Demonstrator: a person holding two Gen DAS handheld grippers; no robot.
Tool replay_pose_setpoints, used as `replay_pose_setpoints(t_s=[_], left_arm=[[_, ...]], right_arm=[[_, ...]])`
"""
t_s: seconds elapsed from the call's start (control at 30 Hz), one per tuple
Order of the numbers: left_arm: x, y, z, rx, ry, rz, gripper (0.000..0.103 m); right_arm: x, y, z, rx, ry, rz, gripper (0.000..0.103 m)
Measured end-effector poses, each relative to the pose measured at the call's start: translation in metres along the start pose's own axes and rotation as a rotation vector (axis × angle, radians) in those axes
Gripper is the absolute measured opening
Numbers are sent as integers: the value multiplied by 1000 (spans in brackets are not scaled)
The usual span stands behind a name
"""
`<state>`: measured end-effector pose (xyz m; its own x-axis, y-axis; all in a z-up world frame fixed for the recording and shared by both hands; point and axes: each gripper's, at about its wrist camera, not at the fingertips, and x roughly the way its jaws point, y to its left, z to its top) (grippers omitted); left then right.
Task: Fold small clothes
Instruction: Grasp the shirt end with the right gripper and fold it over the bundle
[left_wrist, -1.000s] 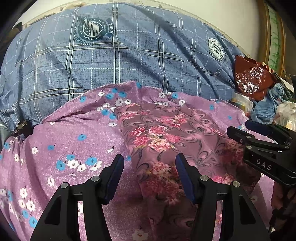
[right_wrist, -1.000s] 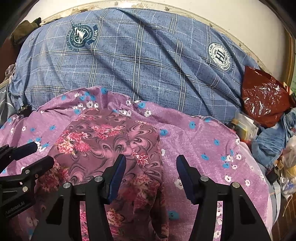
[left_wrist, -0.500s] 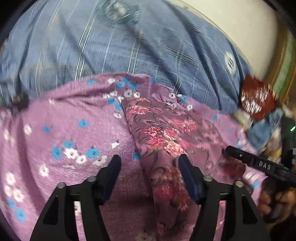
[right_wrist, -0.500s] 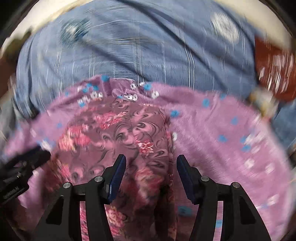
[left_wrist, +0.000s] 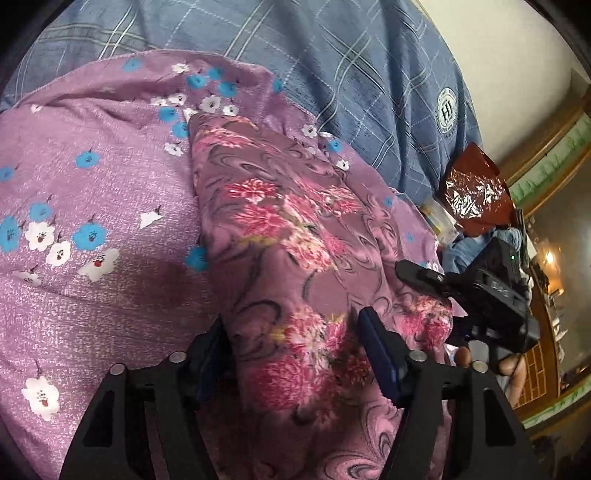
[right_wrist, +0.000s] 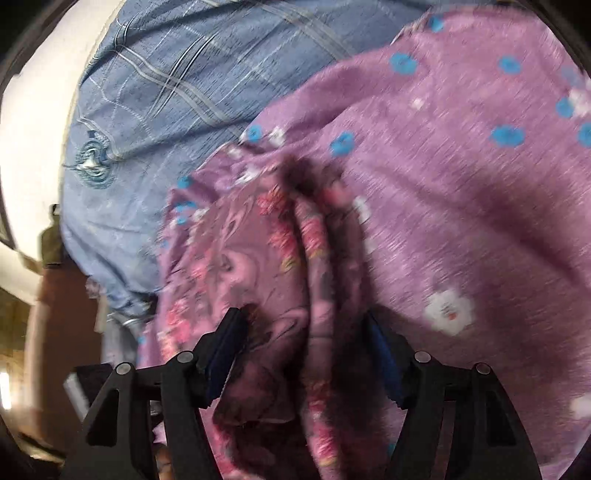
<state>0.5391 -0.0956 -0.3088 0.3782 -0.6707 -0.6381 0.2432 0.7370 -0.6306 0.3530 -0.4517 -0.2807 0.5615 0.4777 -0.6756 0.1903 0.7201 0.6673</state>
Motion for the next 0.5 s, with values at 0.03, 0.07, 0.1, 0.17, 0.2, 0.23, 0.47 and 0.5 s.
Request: replay_pose_setpoints(t_s=[0.03, 0.07, 0.1, 0.17, 0.2, 0.23, 0.47, 0.5], left_arm=[[1, -1, 1, 8, -4, 3, 55], [2, -2, 1, 12, -6, 8, 53], [3, -3, 1, 13, -9, 12, 48], [4, -2, 2, 7, -16, 18, 41], [2, -2, 1, 5, -21, 18, 36], [1, -4, 0, 5, -29, 19, 30], [-23, -28, -8, 88, -100, 46, 25], [-27, -30, -9, 90, -107, 39, 25]], right_arm=[[5, 5, -3, -15, 42, 24, 69], [12, 14, -7, -58, 84, 17, 70], [18, 23, -12, -109, 100, -31, 70], [22, 34, -18, -164, 71, -103, 69], [22, 37, -20, -167, 61, -110, 65], [20, 38, -20, -159, 50, -106, 55], [-5, 65, -31, -276, -93, -174, 24], [-12, 72, -34, -303, -122, -172, 16]])
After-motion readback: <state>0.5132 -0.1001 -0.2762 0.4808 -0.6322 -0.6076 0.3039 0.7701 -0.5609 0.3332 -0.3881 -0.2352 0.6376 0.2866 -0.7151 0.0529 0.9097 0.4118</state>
